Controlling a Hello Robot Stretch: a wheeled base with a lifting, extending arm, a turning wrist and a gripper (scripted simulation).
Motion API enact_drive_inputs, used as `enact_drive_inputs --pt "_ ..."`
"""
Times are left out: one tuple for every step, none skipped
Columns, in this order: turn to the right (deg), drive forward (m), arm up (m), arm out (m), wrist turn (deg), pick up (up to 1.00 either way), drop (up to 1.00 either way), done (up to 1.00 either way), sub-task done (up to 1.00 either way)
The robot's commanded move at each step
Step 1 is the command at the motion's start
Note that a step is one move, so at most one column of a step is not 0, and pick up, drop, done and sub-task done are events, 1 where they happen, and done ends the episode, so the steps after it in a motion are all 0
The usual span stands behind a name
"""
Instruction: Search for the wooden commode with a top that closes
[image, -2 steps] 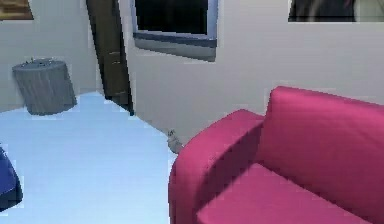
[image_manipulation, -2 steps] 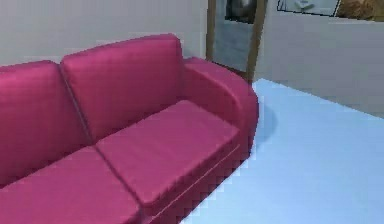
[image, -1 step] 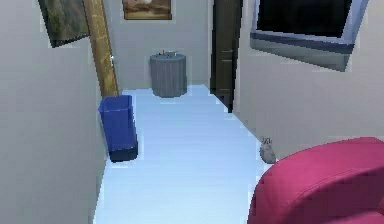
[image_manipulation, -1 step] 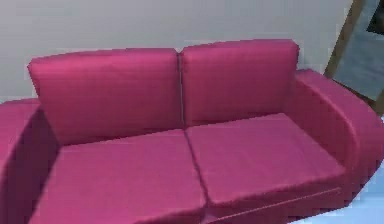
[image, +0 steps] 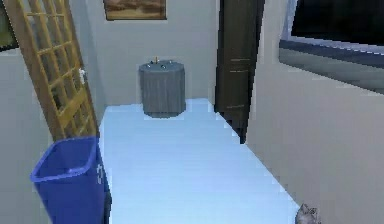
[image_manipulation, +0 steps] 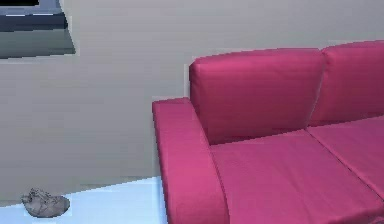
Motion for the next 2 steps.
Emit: enact_drive_inputs --pt "3.0 0.0 0.0 0.0 0.0 0.0 0.0 0.0 0.0" --pt "-45.0 0.0 0.0 0.0 0.0 0.0 0.0 0.0 0.0"
